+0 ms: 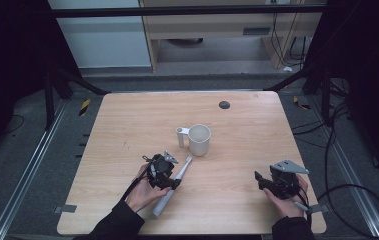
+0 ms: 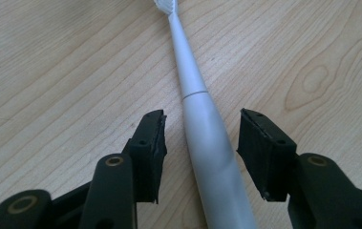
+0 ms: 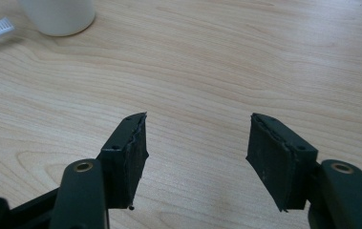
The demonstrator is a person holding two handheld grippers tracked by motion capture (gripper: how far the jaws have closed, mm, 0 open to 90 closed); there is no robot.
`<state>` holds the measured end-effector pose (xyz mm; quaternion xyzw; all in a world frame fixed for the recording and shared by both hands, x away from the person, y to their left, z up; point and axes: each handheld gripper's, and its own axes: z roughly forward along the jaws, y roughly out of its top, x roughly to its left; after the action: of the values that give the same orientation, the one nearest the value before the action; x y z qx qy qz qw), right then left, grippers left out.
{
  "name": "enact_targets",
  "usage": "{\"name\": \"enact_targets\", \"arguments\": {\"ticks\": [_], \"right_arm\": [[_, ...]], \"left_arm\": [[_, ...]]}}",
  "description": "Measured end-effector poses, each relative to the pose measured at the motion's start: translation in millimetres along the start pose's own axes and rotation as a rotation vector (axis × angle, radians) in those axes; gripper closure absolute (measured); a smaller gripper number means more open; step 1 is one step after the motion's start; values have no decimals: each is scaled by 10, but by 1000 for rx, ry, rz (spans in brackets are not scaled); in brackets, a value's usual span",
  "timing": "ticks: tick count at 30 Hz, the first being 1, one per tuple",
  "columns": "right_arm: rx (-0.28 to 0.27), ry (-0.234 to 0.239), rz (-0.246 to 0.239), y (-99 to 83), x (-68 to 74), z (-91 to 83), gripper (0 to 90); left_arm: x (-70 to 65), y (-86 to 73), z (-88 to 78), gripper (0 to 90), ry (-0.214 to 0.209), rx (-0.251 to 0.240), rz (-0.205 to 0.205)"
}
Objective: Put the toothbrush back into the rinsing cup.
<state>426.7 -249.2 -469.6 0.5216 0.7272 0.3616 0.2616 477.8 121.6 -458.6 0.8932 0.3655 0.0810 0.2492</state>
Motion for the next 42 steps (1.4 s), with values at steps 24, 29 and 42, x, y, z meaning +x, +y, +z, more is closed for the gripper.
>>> {"name": "enact_targets", "arguments": {"ticks": [24,29,42], "right_arm": [[11,10,-5,-1,5,17,390],[12,12,-3,0,1,16,391],[12,14,-9,-7,-7,11,392]], "left_arm": [[-3,43,146,600,-22,82,-23],[-3,51,172,621,-34,90,-26],[-21,84,192,659,-38,101,-22]]}}
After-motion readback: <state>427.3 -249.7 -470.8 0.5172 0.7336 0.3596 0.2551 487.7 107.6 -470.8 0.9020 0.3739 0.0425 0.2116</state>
